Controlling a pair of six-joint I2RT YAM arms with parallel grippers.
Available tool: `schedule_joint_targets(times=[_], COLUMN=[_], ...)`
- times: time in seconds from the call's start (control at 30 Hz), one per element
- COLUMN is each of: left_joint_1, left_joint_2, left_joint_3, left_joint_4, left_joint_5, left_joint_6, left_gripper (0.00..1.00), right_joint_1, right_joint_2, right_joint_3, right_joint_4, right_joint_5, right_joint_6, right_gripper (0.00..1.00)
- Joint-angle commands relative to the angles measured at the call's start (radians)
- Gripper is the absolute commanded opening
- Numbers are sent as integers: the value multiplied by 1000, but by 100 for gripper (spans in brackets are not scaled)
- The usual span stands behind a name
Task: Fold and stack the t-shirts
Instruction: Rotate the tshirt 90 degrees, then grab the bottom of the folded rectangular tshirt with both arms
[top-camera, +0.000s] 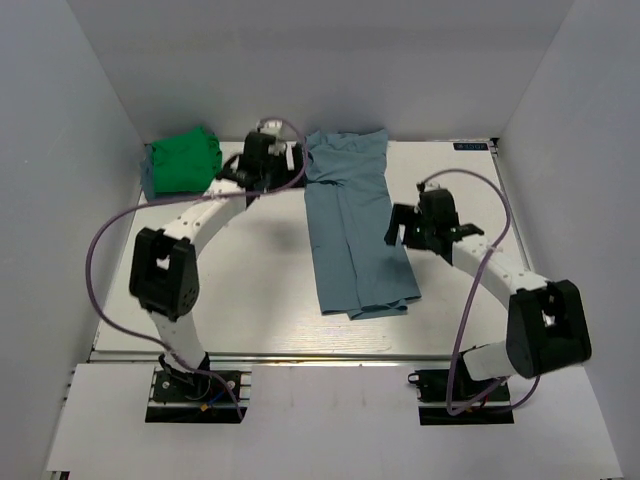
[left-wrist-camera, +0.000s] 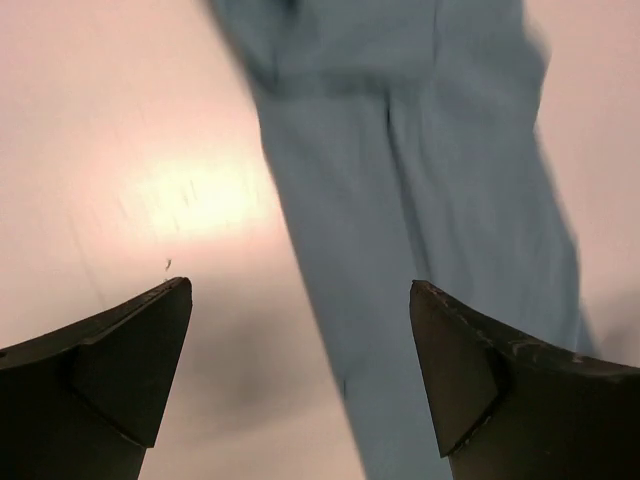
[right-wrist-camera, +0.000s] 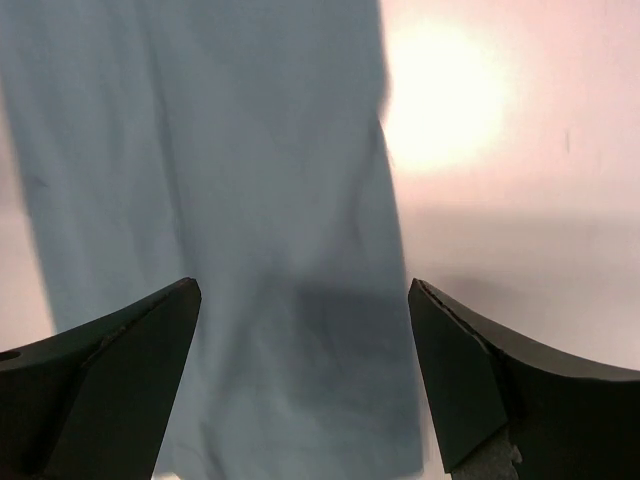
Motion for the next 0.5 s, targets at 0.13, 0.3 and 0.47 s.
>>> schedule_joint_targets(times=[0.13,0.3,0.47], left_joint_1=[-167,-309,-374], left_joint_2=[-238,-276,-286], left_joint_3=[-463,-651,-753], left_joint_4=[21,93,115], left_joint_5=[183,284,262], left_joint_6=[-70,-133,-180], left_gripper=[100,100,97], right_joint_1=[-3,-8,-5], right_joint_2=[-267,-392,-396], right_joint_3=[-278,-403,-464], right_joint_4=[-94,-84,-58], right_joint_5=[-7,-61,-84], right_joint_6=[101,95,119], right_gripper=[90,90,90])
